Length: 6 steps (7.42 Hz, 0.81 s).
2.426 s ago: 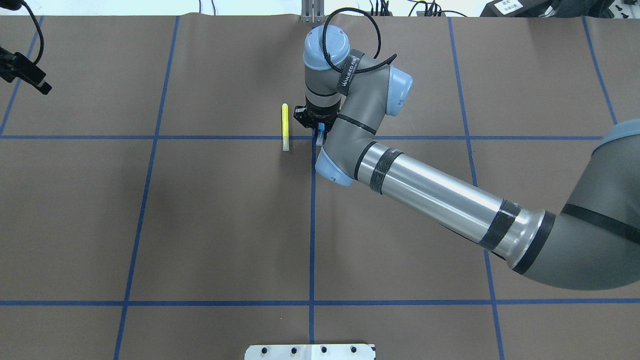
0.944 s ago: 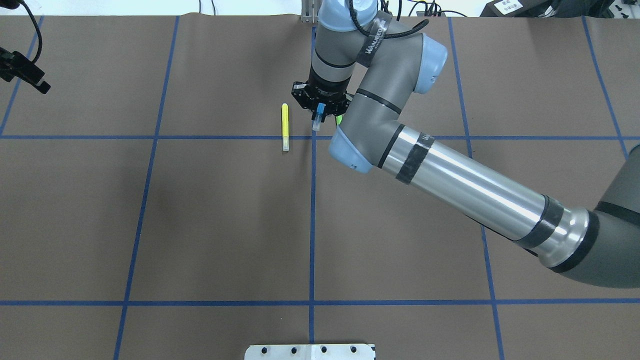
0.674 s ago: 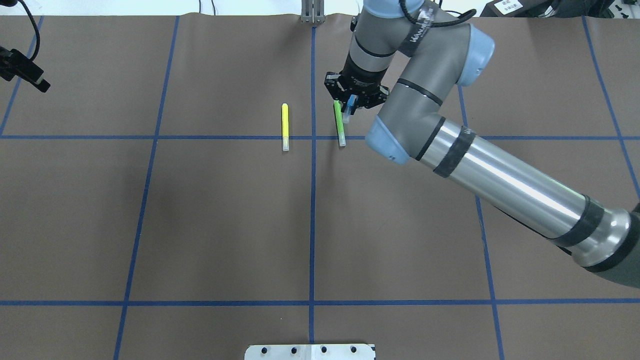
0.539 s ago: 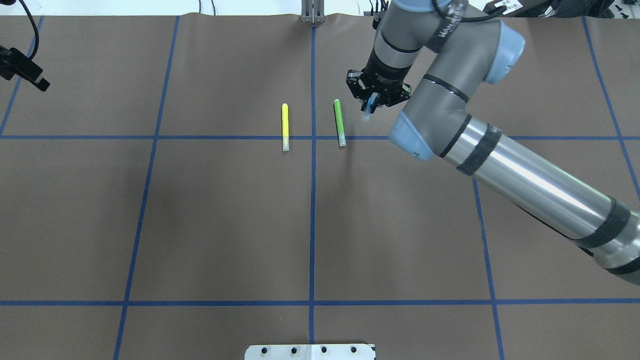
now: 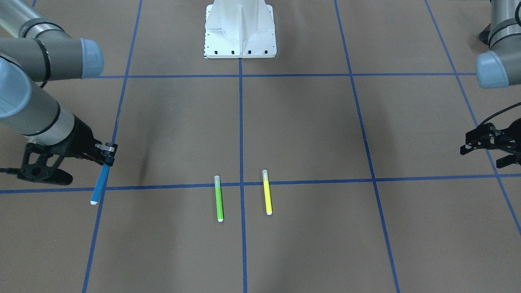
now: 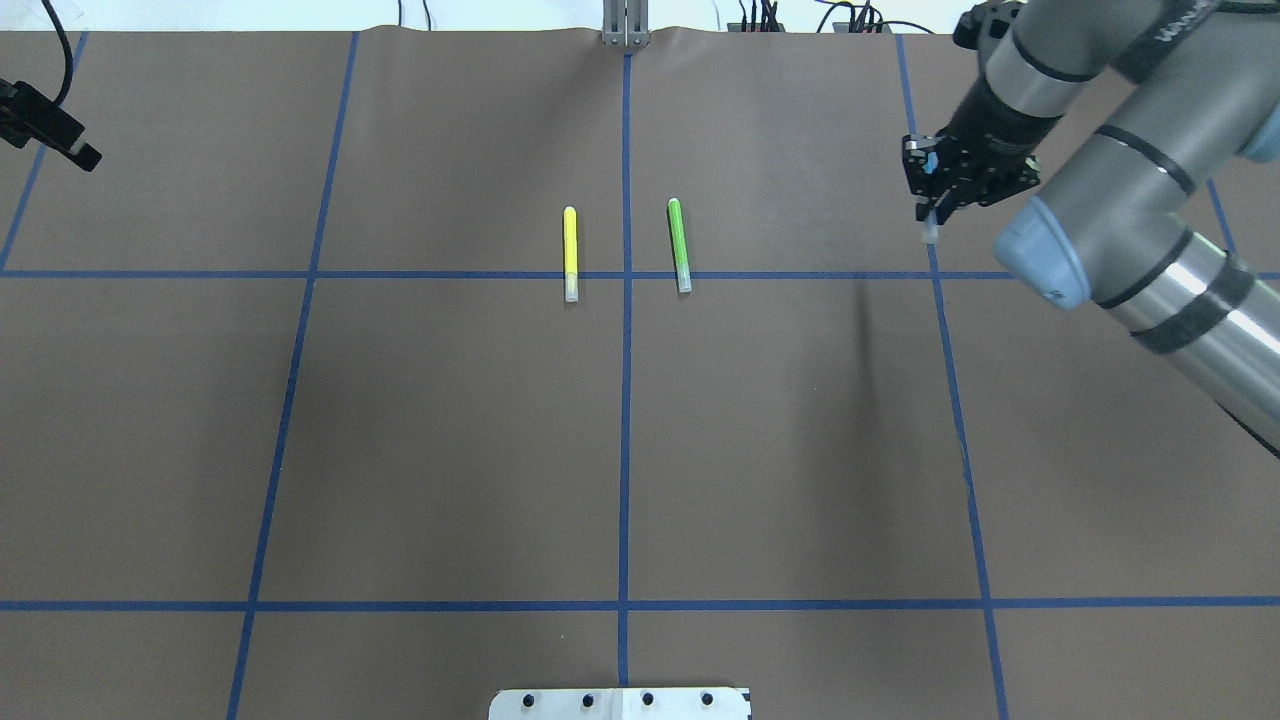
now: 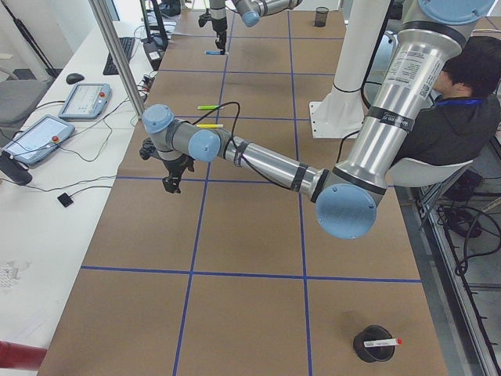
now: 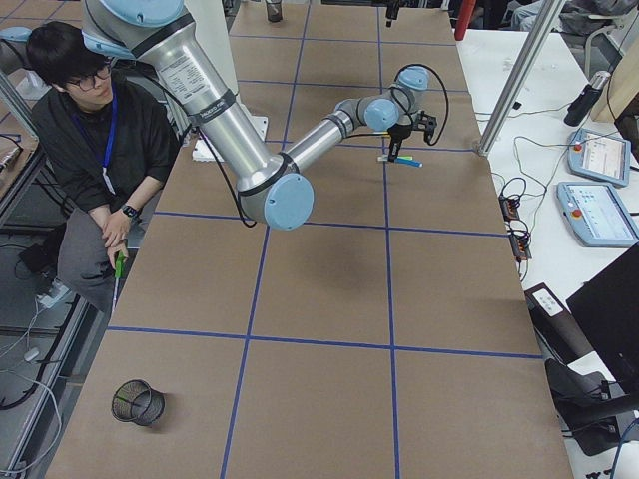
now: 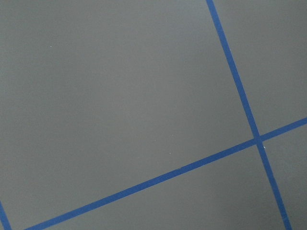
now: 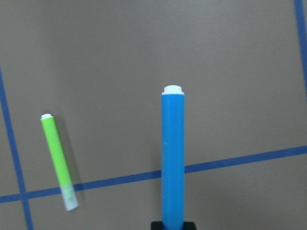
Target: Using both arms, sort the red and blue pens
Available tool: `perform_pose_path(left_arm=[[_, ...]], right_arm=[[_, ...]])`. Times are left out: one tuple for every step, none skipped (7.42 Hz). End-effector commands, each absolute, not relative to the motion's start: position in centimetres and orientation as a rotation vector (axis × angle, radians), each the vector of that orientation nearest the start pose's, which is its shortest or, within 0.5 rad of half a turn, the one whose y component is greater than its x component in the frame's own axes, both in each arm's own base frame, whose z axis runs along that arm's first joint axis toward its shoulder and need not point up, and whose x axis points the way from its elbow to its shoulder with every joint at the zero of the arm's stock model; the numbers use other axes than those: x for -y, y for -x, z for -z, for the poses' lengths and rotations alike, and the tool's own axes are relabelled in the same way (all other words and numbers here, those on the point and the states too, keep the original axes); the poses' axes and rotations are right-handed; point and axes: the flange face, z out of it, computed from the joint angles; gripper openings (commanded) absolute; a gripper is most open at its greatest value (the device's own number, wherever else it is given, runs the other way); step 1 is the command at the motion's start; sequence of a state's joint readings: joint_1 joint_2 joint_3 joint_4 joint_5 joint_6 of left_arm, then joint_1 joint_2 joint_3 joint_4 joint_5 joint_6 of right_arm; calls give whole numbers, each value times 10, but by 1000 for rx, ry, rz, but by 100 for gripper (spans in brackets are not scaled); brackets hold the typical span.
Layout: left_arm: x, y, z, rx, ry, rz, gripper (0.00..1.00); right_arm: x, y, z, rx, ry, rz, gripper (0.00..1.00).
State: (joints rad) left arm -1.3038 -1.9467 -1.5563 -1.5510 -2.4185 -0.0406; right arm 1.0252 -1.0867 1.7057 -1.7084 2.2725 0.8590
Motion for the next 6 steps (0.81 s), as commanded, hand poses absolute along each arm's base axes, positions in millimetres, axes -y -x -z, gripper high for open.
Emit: perform_pose_path(left_arm=[[609,-102,-446,-883,-217,-367,100],[600,-99,-438,-884,-234,-364,100],[589,-96,-446,-885,-231,-365,100],[588,-97,-448,-885,-223,-361,100],[589,-97,-450,-884,-216,-359,100],[589,-98,-453,-881,-211,-359,100]], right_arm=[[517,190,-368,761,112,-41,0],[484,148,-399,742,105,6,0],[445,116,-435,724,108,78,0],[415,77,-476,721,142,96,0],[386,44,-513,761,183,94,0],[352,10,-545,810,218,62,0]])
